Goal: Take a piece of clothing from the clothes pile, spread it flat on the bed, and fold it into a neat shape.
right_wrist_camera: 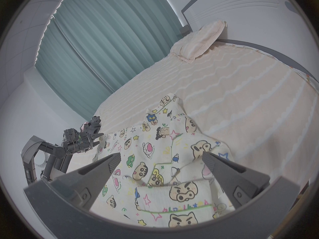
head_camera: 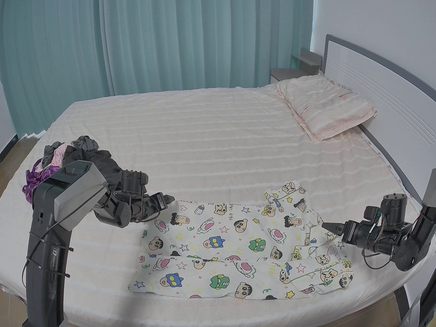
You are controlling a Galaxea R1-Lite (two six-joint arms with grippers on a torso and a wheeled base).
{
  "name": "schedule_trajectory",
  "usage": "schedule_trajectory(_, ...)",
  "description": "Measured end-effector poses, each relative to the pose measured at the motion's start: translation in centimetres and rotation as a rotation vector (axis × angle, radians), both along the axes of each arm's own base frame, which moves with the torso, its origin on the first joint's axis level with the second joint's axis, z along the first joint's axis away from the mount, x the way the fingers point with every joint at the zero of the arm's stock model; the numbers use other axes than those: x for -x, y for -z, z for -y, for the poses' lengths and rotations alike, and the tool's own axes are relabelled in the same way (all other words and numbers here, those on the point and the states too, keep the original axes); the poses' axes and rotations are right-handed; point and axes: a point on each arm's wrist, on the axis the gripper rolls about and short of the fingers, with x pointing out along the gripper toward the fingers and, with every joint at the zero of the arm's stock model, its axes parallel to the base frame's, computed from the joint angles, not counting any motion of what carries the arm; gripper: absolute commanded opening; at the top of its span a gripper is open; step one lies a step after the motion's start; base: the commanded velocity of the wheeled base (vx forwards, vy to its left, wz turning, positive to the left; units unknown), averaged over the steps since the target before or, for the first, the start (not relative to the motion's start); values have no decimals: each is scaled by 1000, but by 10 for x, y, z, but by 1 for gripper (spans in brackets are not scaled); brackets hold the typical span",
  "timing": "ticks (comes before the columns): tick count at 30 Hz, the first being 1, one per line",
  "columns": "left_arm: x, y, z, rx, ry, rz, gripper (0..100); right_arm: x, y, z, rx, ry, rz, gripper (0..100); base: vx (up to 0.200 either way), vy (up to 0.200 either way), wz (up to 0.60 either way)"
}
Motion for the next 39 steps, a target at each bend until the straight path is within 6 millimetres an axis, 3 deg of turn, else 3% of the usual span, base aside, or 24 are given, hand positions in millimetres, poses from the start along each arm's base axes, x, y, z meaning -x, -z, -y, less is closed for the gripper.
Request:
schedule_trajectory(9,0,0,3,12,-3,-6,0,-24,-5,-2,2,3,-2,100,0,0,0)
schedule_trajectory(23,5,-14,-14,45,-75,-12,0,-121,-17,-8,7,22,-46,100,0,0,0)
schedule_trajectory(32,13,-25,-19,33,-104,-13,0,-173,-1,-11,37,51,-155,100,0,0,0)
schedule_trajectory(39,19,-26,-14,27,-100,-22,0,-196,20,-22,59,43,-232,100,0,0,0)
